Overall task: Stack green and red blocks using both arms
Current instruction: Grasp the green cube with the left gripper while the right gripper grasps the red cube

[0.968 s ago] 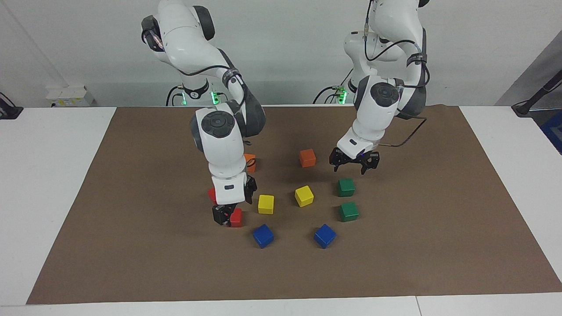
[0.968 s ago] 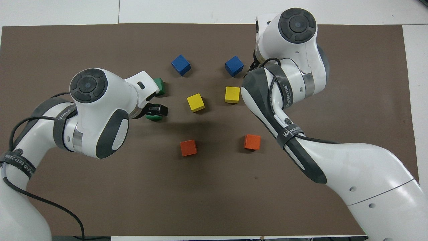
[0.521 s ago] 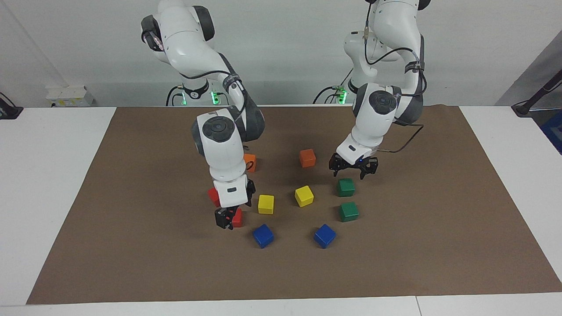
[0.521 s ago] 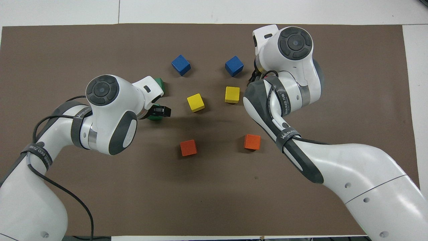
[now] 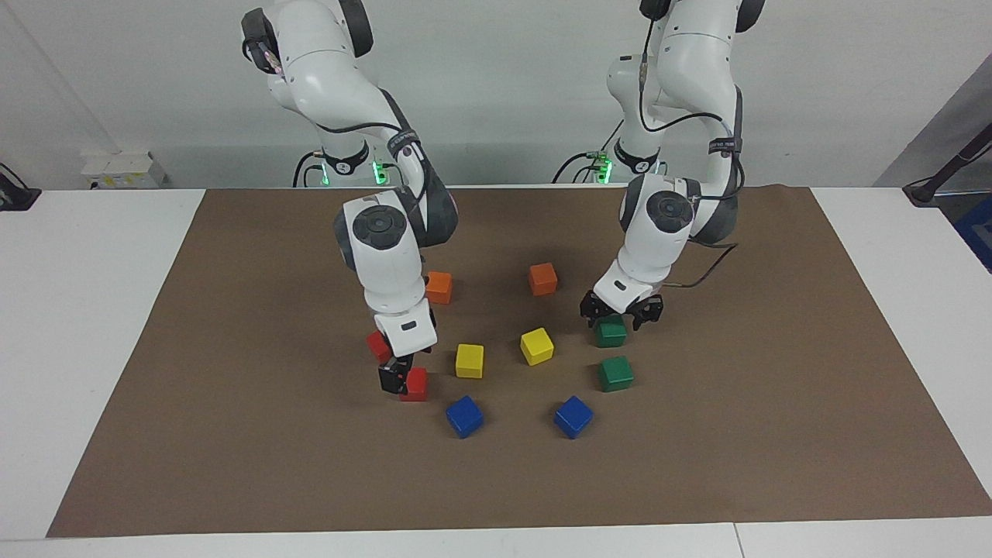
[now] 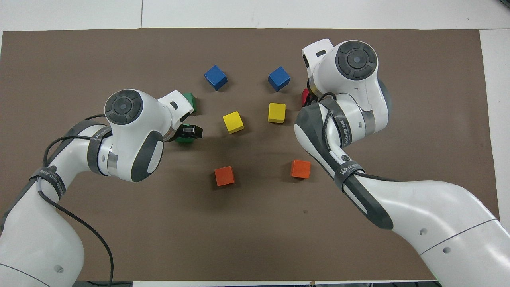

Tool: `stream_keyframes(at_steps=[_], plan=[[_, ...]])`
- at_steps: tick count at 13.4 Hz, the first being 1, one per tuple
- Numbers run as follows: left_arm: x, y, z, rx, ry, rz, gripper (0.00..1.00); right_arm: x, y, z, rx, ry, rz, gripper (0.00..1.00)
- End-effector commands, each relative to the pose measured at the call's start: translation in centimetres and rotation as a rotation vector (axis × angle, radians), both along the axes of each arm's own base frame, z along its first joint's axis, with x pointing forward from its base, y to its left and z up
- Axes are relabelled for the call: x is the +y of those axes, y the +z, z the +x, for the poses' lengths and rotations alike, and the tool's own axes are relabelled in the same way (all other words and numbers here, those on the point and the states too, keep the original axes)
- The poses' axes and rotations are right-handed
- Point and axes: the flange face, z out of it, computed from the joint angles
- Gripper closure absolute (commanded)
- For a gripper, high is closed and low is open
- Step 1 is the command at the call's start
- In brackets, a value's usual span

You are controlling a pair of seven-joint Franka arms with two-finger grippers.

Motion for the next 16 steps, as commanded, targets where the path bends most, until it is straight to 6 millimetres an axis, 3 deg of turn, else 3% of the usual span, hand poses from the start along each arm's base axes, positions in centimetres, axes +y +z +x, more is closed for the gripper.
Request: stream_keyframes(at_steps=[1,2,3,4,6,10,14,16], plan=[[-0.5,-1.3,-0.2,-0.001,0.034,-0.006,0.05,-1.4,0.1,-0.7,0.013,0.017,0.008,0.01],[-0.4,-1.3,-0.2,0.001,0.033,-0.004,0.12,-1.7,-0.1,-0.7,0.025,0.026,0.014,0.02],[-0.4,-1.3,-0.2,0.004,0.031,-0.003,0.36,-2.2,-0.1,-0.6,0.034,0.055,0.028,0.04],[-0.2,-1.2,-0.1,0.008,0.028,-0.001,0.99,-2.8,-0.3,-0.4,0.049,0.071,0.048,0.05],[0.1,-1.0,0.2,0.001,0.023,0.003,1.00,-4.0,-0.5,-0.1,0.064,0.088,0.056,0.07],[1.3,0.1,0.8,0.001,0.014,0.004,1.00,-3.6,-0.8,-0.1,0.070,0.093,0.055,0.08],[9.0,5.8,2.4,0.006,0.042,0.011,1.00,-2.6,-0.8,-0.2,0.064,0.109,0.054,0.08],[14.1,6.9,2.2,0.049,0.088,0.021,1.00,-2.1,-1.2,-0.3,0.063,0.121,0.054,0.07]])
